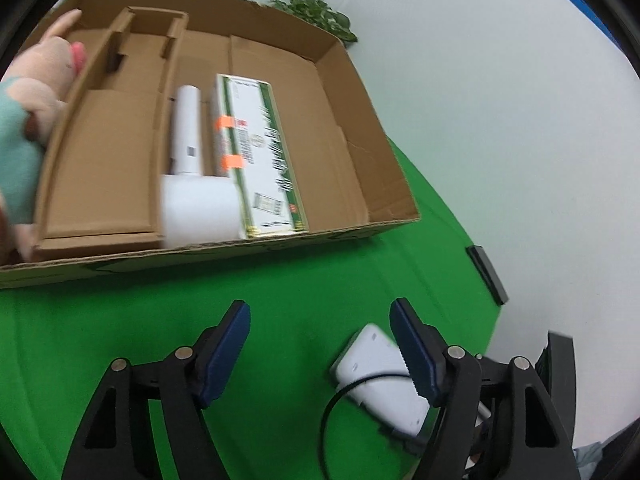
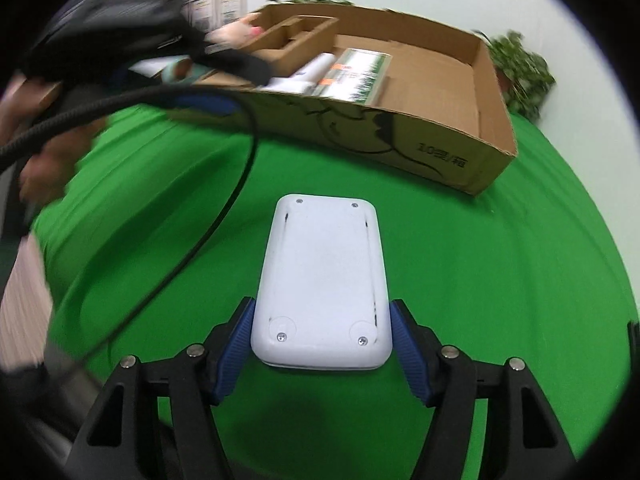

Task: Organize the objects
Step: 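Move the left gripper down to the white plastic case on the table, then grasp the white plastic case with the left gripper and lift it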

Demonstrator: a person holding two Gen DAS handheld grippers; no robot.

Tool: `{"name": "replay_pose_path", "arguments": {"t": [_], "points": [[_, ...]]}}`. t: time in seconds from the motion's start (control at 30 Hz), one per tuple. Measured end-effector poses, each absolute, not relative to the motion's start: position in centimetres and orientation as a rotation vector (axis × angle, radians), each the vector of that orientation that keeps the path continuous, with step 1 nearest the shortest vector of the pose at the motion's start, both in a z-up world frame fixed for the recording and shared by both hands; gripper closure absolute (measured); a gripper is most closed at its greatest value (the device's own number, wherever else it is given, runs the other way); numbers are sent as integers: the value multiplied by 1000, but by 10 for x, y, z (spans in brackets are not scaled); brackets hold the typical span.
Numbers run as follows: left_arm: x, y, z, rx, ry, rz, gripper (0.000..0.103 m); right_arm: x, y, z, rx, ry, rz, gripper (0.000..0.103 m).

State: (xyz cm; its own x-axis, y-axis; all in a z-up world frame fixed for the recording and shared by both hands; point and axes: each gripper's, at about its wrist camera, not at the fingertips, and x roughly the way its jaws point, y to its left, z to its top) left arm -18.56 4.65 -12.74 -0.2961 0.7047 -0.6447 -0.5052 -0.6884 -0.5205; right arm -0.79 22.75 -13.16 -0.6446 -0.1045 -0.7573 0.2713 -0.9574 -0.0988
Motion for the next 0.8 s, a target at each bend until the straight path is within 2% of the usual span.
{"name": "replay_pose_path", "arguments": {"t": [0.1, 0.13, 0.27, 0.57, 0.8], "points": [[-191, 68, -137, -1198, -272, 1948, 40, 2, 226, -134, 1187, 338, -2639, 38], [-192, 76, -142, -1216, -264, 1920, 44, 2, 226, -135, 1197, 339, -2636, 38], [-188, 97, -158, -1275, -222, 1837, 52, 0, 231, -135, 1219, 258, -2644, 38], [-179, 89, -179, -1368, -250, 1763, 55, -11, 236, -138, 1241, 147, -2684, 38], [-171, 80, -189, -1396, -367, 1658, 56, -22, 236, -138, 1267, 92, -2736, 37]]}}
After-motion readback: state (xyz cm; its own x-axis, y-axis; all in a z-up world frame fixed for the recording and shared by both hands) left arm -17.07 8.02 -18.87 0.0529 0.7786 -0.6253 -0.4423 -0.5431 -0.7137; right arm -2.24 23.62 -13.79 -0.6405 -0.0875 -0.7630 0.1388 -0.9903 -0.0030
